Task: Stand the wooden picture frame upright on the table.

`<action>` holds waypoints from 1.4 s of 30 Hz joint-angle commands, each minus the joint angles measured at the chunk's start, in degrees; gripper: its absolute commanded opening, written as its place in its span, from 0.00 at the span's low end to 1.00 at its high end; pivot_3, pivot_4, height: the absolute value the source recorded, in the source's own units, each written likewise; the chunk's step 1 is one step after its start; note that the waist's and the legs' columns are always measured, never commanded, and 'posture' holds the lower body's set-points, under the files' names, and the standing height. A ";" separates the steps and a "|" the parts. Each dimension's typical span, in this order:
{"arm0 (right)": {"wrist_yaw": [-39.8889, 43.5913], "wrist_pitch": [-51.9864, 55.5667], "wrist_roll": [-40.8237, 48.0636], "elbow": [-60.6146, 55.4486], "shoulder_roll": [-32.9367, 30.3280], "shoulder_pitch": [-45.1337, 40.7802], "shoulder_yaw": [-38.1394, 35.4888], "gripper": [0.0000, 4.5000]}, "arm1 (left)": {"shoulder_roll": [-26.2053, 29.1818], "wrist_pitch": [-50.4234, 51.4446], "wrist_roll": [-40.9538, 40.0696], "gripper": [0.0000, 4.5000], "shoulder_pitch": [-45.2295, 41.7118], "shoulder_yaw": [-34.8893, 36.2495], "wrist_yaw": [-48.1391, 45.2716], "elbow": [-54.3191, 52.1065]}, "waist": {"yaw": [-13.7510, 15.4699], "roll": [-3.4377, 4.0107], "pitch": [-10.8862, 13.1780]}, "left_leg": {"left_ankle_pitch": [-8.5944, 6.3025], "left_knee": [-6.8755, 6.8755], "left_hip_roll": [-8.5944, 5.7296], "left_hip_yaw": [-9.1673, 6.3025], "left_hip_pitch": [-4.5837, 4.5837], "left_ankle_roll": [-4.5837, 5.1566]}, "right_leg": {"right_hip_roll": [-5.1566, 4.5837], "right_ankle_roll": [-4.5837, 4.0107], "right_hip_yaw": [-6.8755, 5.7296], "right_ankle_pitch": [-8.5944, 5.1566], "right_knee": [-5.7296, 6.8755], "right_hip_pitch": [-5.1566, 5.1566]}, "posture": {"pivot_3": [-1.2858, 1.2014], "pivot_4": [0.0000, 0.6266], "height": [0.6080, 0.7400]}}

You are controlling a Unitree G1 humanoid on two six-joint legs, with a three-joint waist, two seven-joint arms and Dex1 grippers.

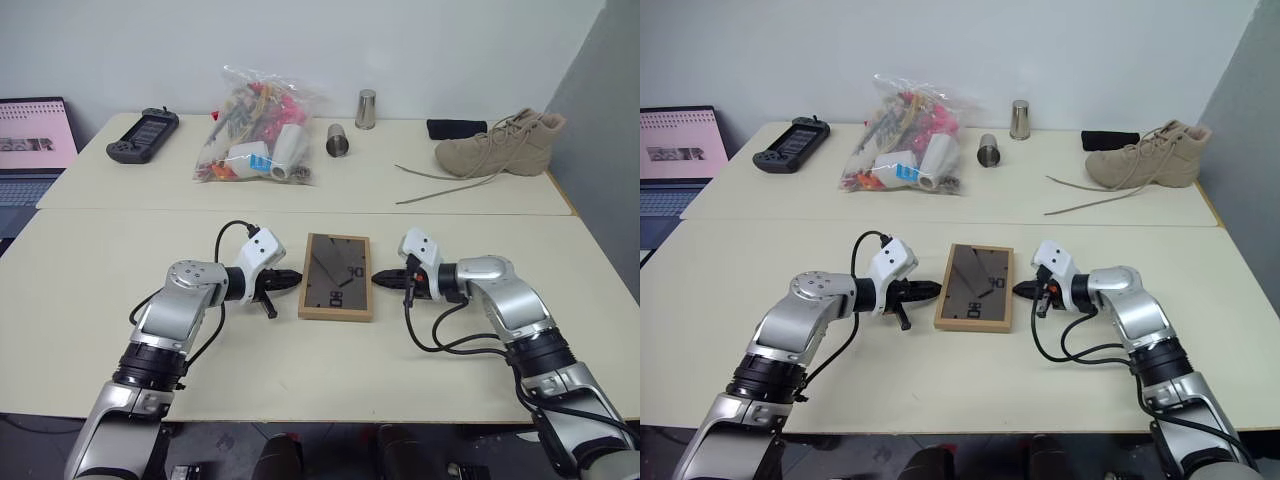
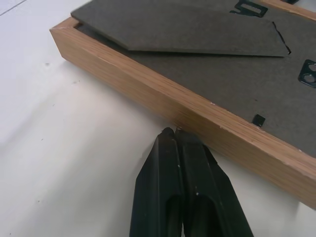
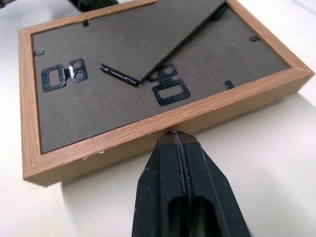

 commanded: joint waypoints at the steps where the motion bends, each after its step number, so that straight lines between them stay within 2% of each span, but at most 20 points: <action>1: 2.26 1.44 3.89 -6.36 0.11 0.50 -0.22 0.00 | 0.45 1.50 -2.88 0.01 0.29 -1.17 -2.30 -5.71 | -0.02 0.00 0.00 | 0.00 0.00 0.00 0.00 0.00 0.00 | 0.00 0.00 0.00 0.00 0.00 0.00 | 0.52 0.24 1.00; 8: 2.28 0.95 3.02 -5.33 -2.73 1.41 -0.69 0.00 | 5.00 1.59 -2.52 0.01 4.17 -3.19 -5.42 -10.21 | 0.01 0.00 0.00 | 0.00 -0.01 0.01 0.01 -0.01 0.00 | 0.01 0.01 0.01 -0.01 -0.06 0.00 | 0.52 0.24 1.00; 16: 2.80 0.07 2.54 -4.29 -4.87 1.84 -0.50 0.00 | 6.95 -2.61 0.39 0.01 3.62 -2.48 -3.29 -4.69 | 0.04 0.00 0.00 | 0.00 0.00 0.02 0.01 0.00 0.01 | 0.02 0.01 0.01 -0.01 -0.07 0.00 | 0.52 0.24 1.00; 19: 2.07 -1.18 1.45 -2.71 -5.70 1.40 -0.39 0.00 | 6.94 -1.21 -1.74 0.01 2.89 0.62 -2.49 -2.35 | 0.03 0.00 0.00 | 0.00 0.00 0.02 0.01 0.00 0.01 | 0.02 0.01 0.01 -0.01 -0.07 0.00 | 0.52 0.24 1.00; 23: 1.41 -3.44 0.03 -0.12 -5.99 0.29 -0.02 0.00 | 7.73 14.06 -14.61 0.13 2.62 7.01 -7.66 -5.36 | -0.03 0.00 0.00 | -0.01 0.00 0.02 0.01 -0.01 0.01 | 0.02 0.01 0.00 -0.01 -0.08 0.00 | 0.52 0.24 1.00; 27: 1.33 -6.73 -1.87 2.24 -5.72 -0.62 0.77 0.00 | 11.37 34.20 -27.05 0.33 0.88 12.71 -11.14 -3.85 | -0.17 -0.01 0.00 | -0.01 -0.01 0.04 0.01 -0.01 0.01 | 0.03 0.01 -0.01 -0.01 -0.08 0.00 | 0.52 0.24 1.00; 30: 1.36 -7.08 -1.98 2.35 -5.63 -0.57 0.60 0.00 | 11.50 43.48 -30.96 0.47 -1.40 13.85 -9.63 -0.29 | -0.41 0.00 0.00 | -0.01 -0.01 0.03 -0.01 0.00 0.01 | 0.04 0.03 -0.02 -0.02 -0.08 0.00 | 0.52 0.24 1.00; 36: 1.50 -6.82 -2.07 1.41 -5.78 0.05 0.57 0.00 | 8.87 46.46 -31.48 0.76 -3.34 13.13 -5.85 6.41 | -0.29 -0.01 0.00 | 0.00 0.00 0.04 -0.02 0.00 0.01 | 0.03 0.02 -0.03 -0.01 -0.08 0.01 | 0.52 0.24 1.00; 42: 1.44 -5.87 -1.82 -0.30 -6.35 1.03 0.34 0.00 | 7.47 49.59 -32.83 0.99 -3.14 12.42 -3.98 7.64 | -0.15 0.00 0.00 | 0.00 0.00 0.04 -0.02 0.01 0.00 | 0.03 0.01 -0.03 -0.01 -0.06 0.01 | 0.52 0.24 1.00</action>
